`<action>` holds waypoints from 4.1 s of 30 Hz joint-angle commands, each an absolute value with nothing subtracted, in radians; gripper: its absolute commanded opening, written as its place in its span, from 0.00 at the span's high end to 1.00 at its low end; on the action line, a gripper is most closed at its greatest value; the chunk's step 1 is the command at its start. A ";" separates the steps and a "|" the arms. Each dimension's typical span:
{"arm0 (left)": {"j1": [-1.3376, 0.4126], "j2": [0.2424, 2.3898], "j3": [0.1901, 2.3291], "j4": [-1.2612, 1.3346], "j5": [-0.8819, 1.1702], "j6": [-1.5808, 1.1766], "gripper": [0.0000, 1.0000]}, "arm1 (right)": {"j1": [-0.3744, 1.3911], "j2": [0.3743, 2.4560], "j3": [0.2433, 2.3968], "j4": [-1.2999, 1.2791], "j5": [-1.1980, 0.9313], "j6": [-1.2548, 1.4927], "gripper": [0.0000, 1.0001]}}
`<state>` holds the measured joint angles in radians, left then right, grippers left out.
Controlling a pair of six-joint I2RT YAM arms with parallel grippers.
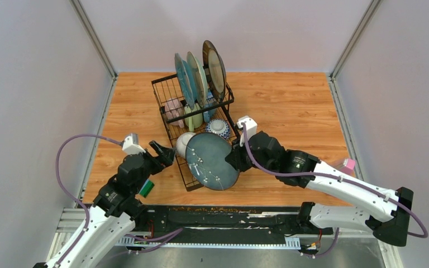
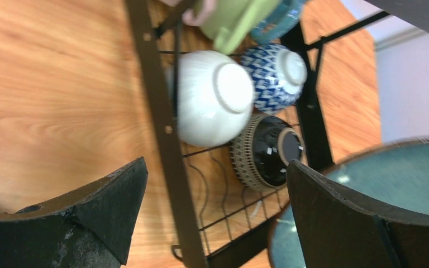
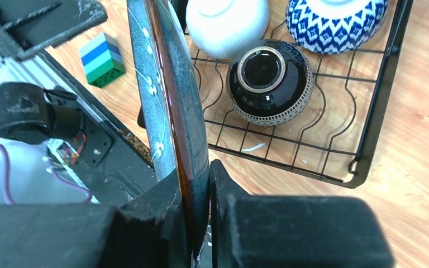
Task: Load the mixed dishes into the dish rack
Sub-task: Insert the plate into the dish rack.
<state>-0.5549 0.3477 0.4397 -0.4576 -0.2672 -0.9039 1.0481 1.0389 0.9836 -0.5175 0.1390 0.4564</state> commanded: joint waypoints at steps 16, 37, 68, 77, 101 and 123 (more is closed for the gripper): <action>-0.551 0.381 0.539 -0.713 -0.510 -1.013 0.00 | 1.348 1.162 1.401 -0.284 0.596 0.034 1.00; -0.551 0.395 0.540 -0.681 -0.462 -0.990 0.00 | 1.322 1.608 1.889 0.281 0.866 -0.528 1.00; -0.551 0.405 0.523 -0.646 -0.414 -0.992 0.00 | 1.195 2.032 2.270 0.354 1.077 -0.421 1.00; -0.550 0.391 0.519 -0.649 -0.416 -0.998 0.00 | 1.175 2.079 2.294 0.265 1.095 -0.331 1.00; -0.550 0.405 0.508 -0.632 -0.403 -1.010 0.00 | 1.141 2.138 2.283 0.136 1.078 -0.197 1.00; -0.551 0.419 0.502 -0.614 -0.388 -1.014 0.00 | 1.125 2.084 2.241 0.038 1.044 -0.129 1.00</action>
<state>-0.5549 0.4114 0.5003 -0.6525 -0.3862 -1.0016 1.1343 2.1860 2.2066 -0.0502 1.0897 -0.1722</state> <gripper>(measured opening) 0.997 0.135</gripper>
